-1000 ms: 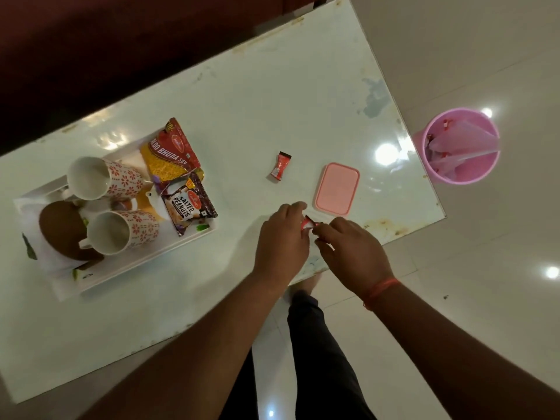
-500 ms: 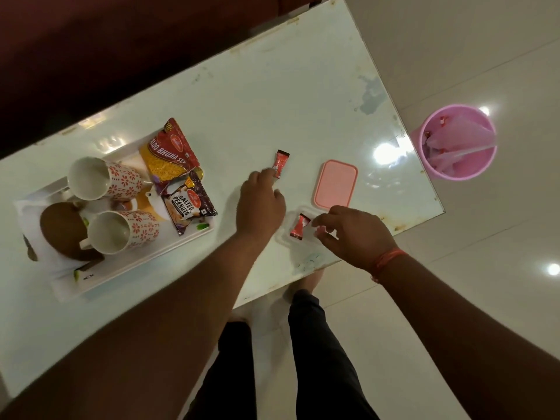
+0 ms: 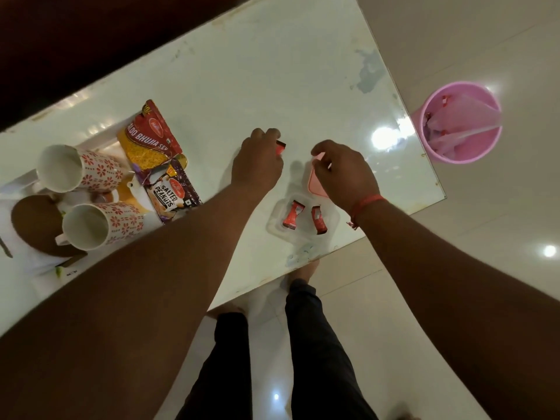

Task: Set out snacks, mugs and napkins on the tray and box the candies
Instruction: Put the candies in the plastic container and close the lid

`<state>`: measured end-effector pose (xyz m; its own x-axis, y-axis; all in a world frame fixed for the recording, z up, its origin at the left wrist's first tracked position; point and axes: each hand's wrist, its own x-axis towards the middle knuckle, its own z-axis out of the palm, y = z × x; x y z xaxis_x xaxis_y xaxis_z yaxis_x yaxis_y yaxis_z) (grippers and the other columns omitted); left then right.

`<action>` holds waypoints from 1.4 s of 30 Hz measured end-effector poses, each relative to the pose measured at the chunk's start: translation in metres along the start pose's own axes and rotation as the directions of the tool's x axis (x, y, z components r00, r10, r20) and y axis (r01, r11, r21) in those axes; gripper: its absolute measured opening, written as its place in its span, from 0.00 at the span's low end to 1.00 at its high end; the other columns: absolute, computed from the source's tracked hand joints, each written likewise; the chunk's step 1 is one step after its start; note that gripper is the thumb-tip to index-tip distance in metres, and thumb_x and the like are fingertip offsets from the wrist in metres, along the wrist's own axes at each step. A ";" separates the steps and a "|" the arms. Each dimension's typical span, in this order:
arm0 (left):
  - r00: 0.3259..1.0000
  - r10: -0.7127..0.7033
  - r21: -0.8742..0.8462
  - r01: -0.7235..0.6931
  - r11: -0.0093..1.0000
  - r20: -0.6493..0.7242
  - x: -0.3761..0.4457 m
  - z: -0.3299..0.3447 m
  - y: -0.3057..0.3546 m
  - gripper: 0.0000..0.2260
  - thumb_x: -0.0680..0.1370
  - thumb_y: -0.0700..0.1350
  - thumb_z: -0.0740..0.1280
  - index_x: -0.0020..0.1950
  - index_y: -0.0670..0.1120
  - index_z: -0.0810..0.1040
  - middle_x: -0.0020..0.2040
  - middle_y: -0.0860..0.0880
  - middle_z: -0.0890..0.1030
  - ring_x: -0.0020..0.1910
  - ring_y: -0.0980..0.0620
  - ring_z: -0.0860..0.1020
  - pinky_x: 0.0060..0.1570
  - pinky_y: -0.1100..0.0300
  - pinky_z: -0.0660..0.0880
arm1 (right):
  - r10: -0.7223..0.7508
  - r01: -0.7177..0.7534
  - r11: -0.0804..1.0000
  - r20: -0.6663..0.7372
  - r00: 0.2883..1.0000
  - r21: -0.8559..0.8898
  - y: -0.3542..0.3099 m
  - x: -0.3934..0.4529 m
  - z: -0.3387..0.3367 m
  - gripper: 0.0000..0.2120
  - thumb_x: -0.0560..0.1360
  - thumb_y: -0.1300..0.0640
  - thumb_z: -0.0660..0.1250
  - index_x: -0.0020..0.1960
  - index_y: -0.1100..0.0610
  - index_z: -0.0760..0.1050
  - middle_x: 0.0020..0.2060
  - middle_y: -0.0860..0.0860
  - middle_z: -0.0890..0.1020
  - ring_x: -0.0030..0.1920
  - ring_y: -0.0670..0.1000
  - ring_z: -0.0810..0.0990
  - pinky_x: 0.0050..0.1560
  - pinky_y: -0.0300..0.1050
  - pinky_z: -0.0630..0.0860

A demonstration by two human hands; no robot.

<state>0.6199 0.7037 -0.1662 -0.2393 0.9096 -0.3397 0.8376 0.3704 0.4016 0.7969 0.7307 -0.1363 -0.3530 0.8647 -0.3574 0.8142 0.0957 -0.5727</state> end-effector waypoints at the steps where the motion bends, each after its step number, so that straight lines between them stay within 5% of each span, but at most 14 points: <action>1: 0.998 -0.052 -0.107 0.048 0.993 -0.029 -0.003 -0.002 0.001 0.17 0.78 0.43 0.67 0.67 0.47 0.73 0.60 0.43 0.76 0.56 0.42 0.77 0.53 0.49 0.77 | 0.006 -0.005 1.000 -0.016 1.000 0.026 -0.001 -0.001 0.001 0.12 0.79 0.56 0.61 0.61 0.53 0.76 0.50 0.53 0.82 0.52 0.55 0.79 0.49 0.51 0.78; 5: 0.990 -0.044 -0.320 -0.001 0.947 -0.134 -0.040 -0.011 0.017 0.16 0.77 0.46 0.68 0.64 0.49 0.74 0.55 0.48 0.78 0.46 0.49 0.81 0.45 0.56 0.78 | 0.077 -0.065 0.990 -0.094 0.993 0.124 0.004 -0.012 0.003 0.13 0.78 0.57 0.62 0.62 0.53 0.75 0.52 0.52 0.80 0.47 0.51 0.80 0.48 0.48 0.79; 9: 0.956 0.284 -0.069 -0.289 0.955 -0.076 -0.091 -0.005 0.031 0.17 0.76 0.48 0.69 0.64 0.48 0.74 0.55 0.48 0.80 0.49 0.50 0.79 0.50 0.55 0.79 | 0.201 -0.177 0.969 -0.136 0.970 0.170 0.019 -0.020 0.004 0.13 0.78 0.58 0.62 0.62 0.53 0.75 0.54 0.53 0.79 0.47 0.50 0.80 0.48 0.46 0.79; 13: 0.878 0.474 0.241 -0.474 0.847 0.063 -0.113 0.009 0.033 0.20 0.75 0.52 0.70 0.65 0.48 0.75 0.56 0.48 0.82 0.52 0.48 0.80 0.56 0.51 0.73 | 0.173 -0.171 0.985 -0.138 0.975 0.028 0.033 -0.017 0.005 0.16 0.78 0.58 0.65 0.66 0.55 0.72 0.60 0.56 0.75 0.56 0.57 0.79 0.56 0.52 0.79; 17: 0.905 0.424 0.227 -0.418 0.880 0.025 -0.114 0.007 0.026 0.21 0.75 0.55 0.68 0.65 0.48 0.75 0.57 0.47 0.80 0.54 0.46 0.77 0.57 0.49 0.71 | 0.041 -0.049 0.973 -0.041 0.998 -0.224 0.037 -0.003 0.005 0.36 0.74 0.51 0.71 0.76 0.53 0.60 0.68 0.59 0.69 0.64 0.62 0.70 0.61 0.58 0.75; 21: 0.946 0.324 0.239 -0.320 0.917 0.024 -0.100 0.000 0.009 0.29 0.77 0.60 0.62 0.74 0.47 0.67 0.72 0.43 0.71 0.71 0.42 0.69 0.71 0.39 0.62 | -0.039 0.069 0.870 0.070 0.997 -0.488 0.035 0.006 0.004 0.47 0.69 0.43 0.75 0.79 0.55 0.53 0.67 0.60 0.69 0.62 0.63 0.70 0.59 0.58 0.74; 24: 0.960 0.264 0.280 -0.281 0.918 0.096 -0.087 -0.002 -0.004 0.34 0.79 0.64 0.55 0.80 0.49 0.54 0.81 0.42 0.54 0.79 0.41 0.54 0.74 0.36 0.53 | -0.004 0.042 0.877 0.081 0.997 -0.478 0.033 0.010 0.001 0.43 0.67 0.46 0.77 0.74 0.57 0.61 0.62 0.61 0.69 0.59 0.63 0.70 0.58 0.58 0.75; 28: 0.970 0.217 0.291 -0.240 0.926 0.109 -0.072 -0.004 -0.015 0.34 0.80 0.65 0.50 0.81 0.50 0.48 0.81 0.42 0.47 0.80 0.41 0.46 0.76 0.37 0.50 | 0.044 -0.044 0.996 -0.005 0.999 -0.077 0.025 0.011 -0.007 0.22 0.71 0.61 0.74 0.61 0.62 0.72 0.60 0.60 0.67 0.54 0.61 0.74 0.57 0.53 0.77; 30: 0.976 0.199 0.276 -0.216 0.937 0.087 -0.063 -0.007 -0.016 0.32 0.81 0.64 0.48 0.81 0.50 0.48 0.81 0.42 0.47 0.80 0.41 0.46 0.76 0.39 0.49 | -0.045 0.052 0.998 -0.133 0.990 0.045 0.016 0.007 -0.014 0.13 0.72 0.65 0.72 0.55 0.62 0.76 0.56 0.60 0.70 0.51 0.59 0.76 0.53 0.51 0.78; 34: 1.000 0.015 -0.150 -0.013 0.989 0.014 -0.046 -0.016 -0.008 0.24 0.84 0.56 0.53 0.77 0.47 0.63 0.79 0.43 0.62 0.78 0.45 0.58 0.75 0.51 0.57 | -0.241 0.252 0.967 -0.218 0.946 0.027 -0.002 -0.011 -0.020 0.11 0.70 0.69 0.73 0.49 0.59 0.77 0.55 0.59 0.73 0.56 0.58 0.72 0.54 0.48 0.75; 37: 0.960 -0.210 -0.621 0.280 0.732 0.185 -0.037 -0.029 0.004 0.15 0.84 0.51 0.56 0.63 0.46 0.77 0.61 0.47 0.80 0.59 0.47 0.78 0.59 0.54 0.75 | -0.331 0.332 0.943 -0.178 0.927 -0.028 -0.012 -0.028 -0.015 0.12 0.70 0.72 0.72 0.48 0.57 0.78 0.58 0.60 0.72 0.61 0.60 0.70 0.54 0.45 0.72; 39: 0.904 -0.212 -0.732 0.425 0.532 0.371 -0.036 -0.035 0.008 0.13 0.83 0.51 0.58 0.56 0.47 0.79 0.52 0.48 0.83 0.48 0.50 0.82 0.46 0.56 0.79 | -0.388 0.385 0.922 -0.141 0.911 -0.047 -0.016 -0.035 -0.012 0.12 0.71 0.71 0.71 0.47 0.56 0.78 0.58 0.61 0.73 0.61 0.62 0.70 0.51 0.47 0.74; 42: 0.864 -0.231 -0.770 0.504 0.392 0.448 -0.040 -0.037 0.006 0.06 0.81 0.44 0.63 0.52 0.47 0.80 0.47 0.47 0.83 0.41 0.51 0.80 0.37 0.60 0.77 | -0.423 0.421 0.906 -0.104 0.900 -0.043 -0.017 -0.040 -0.008 0.12 0.70 0.71 0.70 0.46 0.55 0.80 0.59 0.62 0.73 0.61 0.65 0.70 0.52 0.47 0.70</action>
<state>0.6168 0.6763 -0.1187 -0.1806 0.6155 -0.7671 -0.1707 0.7485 0.6408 0.8005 0.6982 -0.1062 -0.6142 0.7892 -0.0032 0.6093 0.4716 -0.6375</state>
